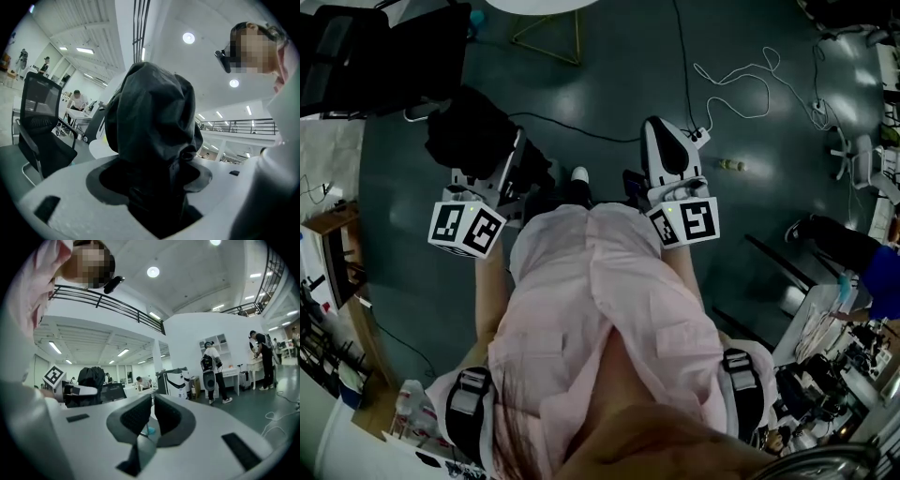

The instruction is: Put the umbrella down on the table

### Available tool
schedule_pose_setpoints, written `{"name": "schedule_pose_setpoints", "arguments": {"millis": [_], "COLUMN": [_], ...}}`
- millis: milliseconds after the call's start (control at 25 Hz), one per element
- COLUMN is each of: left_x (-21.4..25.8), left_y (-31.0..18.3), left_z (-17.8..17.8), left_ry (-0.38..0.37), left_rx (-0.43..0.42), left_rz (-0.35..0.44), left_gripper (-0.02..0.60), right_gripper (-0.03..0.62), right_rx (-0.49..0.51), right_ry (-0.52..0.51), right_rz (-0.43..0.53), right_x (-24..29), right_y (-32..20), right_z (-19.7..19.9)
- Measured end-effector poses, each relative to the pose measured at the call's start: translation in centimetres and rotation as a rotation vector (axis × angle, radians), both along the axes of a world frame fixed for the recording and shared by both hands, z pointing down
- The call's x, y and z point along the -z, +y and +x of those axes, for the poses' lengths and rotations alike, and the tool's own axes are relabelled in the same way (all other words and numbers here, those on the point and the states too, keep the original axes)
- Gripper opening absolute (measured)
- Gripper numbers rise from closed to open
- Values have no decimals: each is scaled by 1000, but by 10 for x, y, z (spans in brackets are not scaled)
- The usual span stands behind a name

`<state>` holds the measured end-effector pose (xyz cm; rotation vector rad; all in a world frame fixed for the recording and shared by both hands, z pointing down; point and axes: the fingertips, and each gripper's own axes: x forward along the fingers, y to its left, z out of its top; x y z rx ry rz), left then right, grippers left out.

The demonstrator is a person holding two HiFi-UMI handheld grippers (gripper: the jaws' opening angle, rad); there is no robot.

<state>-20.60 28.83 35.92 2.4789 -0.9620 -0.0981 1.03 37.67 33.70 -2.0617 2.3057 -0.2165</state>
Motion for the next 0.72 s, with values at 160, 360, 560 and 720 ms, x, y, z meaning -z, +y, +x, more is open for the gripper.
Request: {"name": "schedule_pose_setpoints", "arguments": {"millis": [160, 360, 560, 720], "left_x": [-6, -5, 2, -1], "left_y": [-15, -50, -82, -104], "left_z": [-8, -15, -24, -30], "left_ry": [-8, -19, -21, -14], "left_rx": [-2, -32, -70, -90], "left_rz": [-5, -7, -13, -27], "left_gripper": [313, 313, 313, 313], "right_gripper": [40, 40, 40, 40], "right_rx": [6, -26, -36, -57], "right_ry": [-9, -41, -48, -62], "right_rz": [-13, -9, 3, 2], "right_x": [-6, -3, 10, 6], "right_y": [-17, -54, -91, -109], "right_z": [-9, -21, -41, -52]}}
